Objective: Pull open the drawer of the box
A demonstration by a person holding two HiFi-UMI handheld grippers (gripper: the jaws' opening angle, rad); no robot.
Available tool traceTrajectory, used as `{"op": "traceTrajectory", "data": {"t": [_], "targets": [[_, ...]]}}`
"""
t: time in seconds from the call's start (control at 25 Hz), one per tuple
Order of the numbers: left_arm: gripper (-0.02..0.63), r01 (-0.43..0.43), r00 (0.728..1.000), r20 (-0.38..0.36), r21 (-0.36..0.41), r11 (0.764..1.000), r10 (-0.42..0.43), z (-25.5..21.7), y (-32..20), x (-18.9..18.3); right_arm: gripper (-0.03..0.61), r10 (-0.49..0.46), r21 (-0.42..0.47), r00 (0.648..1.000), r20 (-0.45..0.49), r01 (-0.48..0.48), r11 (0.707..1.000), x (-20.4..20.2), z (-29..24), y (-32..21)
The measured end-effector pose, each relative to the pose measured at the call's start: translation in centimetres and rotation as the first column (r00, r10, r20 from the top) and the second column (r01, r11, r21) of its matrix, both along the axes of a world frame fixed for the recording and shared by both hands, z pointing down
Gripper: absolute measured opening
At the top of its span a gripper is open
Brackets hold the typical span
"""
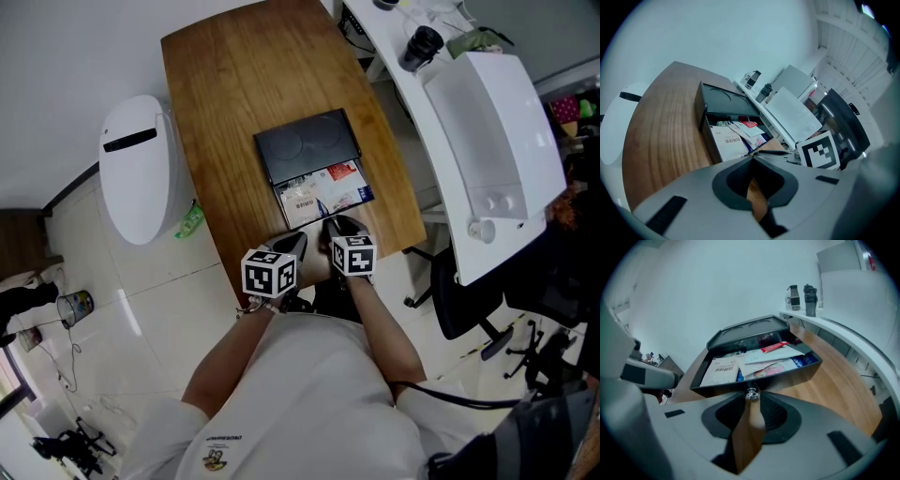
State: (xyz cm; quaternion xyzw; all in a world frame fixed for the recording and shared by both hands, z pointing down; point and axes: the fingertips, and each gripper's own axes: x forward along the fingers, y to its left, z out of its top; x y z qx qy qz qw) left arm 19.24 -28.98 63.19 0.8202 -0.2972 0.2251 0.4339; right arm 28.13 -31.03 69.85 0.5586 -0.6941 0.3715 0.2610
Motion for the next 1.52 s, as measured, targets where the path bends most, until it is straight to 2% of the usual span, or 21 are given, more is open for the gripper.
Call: {"op": "traceTrajectory", "data": {"t": [0.16, 0.44, 0.52, 0.6, 0.76, 0.96, 1.16, 1.32, 1.52], "targets": [[0.003, -0.009, 1.000, -0.024, 0.033, 0.999, 0.010, -1.5, -0.8, -1.2, 0.074, 0.031, 0.024, 1.000, -0.001, -0.031, 0.999, 0.2, -1.6, 0.5], [0.003, -0.022, 0.997, -0.075, 0.106, 0.994, 0.030, -5.2, -1.5, -2.1, 0.074, 0.149, 0.086, 0.989, 0.018, -0.150, 0.985, 1.8, -6.2, 3.1], [0.002, 0.008, 0.995, -0.100, 0.134, 0.991, 0.005, -6.5, -2.1, -2.3, 0.062, 0.140, 0.109, 0.990, 0.015, -0.141, 0.984, 1.8, -7.3, 3.0], [0.003, 0.035, 0.994, -0.112, 0.163, 0.986, -0.016, -7.5, -2.0, -2.2, -0.011, 0.123, 0.131, 0.992, 0.018, -0.125, 0.983, 1.9, -8.2, 3.3], [0.003, 0.063, 0.992, -0.120, 0.226, 0.972, -0.037, -10.0, -0.7, -1.1, -0.011, 0.086, 0.196, 0.996, 0.036, -0.091, 0.976, 2.1, -11.0, 4.4], [0.002, 0.104, 0.990, -0.126, 0.293, 0.950, -0.069, -12.5, 2.2, -0.8, -0.011, 0.033, 0.284, 0.997, 0.064, -0.050, 0.958, 2.0, -14.8, 6.8], [0.002, 0.142, 0.984, -0.141, 0.287, 0.947, -0.105, -12.7, 7.8, -0.6, -0.011, 0.018, 0.275, 0.993, 0.116, -0.050, 0.960, 2.7, -15.1, 11.9], [0.002, 0.164, 0.984, -0.124, 0.311, 0.936, -0.131, -13.3, 12.3, -1.5, -0.011, -0.011, 0.292, 0.986, 0.163, -0.037, 0.956, 2.3, -15.9, 15.3], [0.003, 0.151, 0.988, -0.088, 0.370, 0.917, -0.127, -15.1, 16.5, -2.5, -0.011, -0.046, 0.365, 0.975, 0.217, -0.037, 0.930, 1.5, -18.5, 18.0]]}}
